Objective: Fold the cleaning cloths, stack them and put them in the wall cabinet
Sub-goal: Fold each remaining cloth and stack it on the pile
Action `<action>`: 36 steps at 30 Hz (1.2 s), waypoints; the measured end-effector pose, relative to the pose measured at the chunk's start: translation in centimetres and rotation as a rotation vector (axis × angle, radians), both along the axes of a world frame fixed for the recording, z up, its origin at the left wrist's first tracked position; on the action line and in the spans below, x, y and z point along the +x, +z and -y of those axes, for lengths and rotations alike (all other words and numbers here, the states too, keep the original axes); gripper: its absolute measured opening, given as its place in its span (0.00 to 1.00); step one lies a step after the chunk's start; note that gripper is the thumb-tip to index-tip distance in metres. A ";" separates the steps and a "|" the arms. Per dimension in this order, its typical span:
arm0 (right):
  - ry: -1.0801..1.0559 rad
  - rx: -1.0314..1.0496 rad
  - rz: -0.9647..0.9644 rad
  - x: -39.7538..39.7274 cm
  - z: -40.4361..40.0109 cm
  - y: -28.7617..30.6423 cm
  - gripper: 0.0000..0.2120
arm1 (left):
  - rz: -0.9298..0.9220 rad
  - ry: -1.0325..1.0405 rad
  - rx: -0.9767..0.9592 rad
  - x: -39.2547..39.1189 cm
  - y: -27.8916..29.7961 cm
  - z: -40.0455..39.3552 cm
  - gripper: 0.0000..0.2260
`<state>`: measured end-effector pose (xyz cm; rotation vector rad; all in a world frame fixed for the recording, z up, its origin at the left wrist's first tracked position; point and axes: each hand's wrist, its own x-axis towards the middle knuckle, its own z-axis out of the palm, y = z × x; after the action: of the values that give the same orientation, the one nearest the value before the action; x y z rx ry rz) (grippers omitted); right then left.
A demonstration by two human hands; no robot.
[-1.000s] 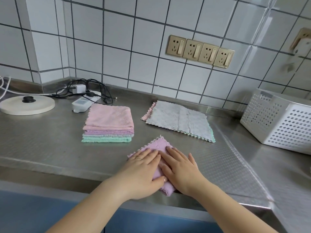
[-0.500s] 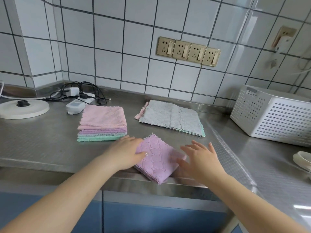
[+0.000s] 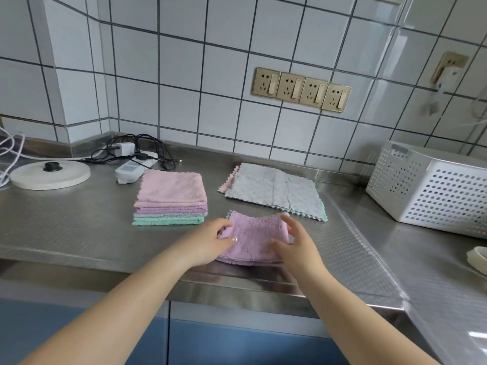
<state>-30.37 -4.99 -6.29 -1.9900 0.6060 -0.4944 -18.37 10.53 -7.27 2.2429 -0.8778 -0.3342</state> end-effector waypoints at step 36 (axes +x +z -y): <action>0.319 -0.347 -0.196 20.2 -5.5 4.9 0.21 | 0.125 0.326 -0.164 14.5 3.6 -10.0 0.13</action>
<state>-10.13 0.55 -1.40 -2.4310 0.3230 -0.2190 -3.88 20.55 -3.63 2.2227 -0.5643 0.0282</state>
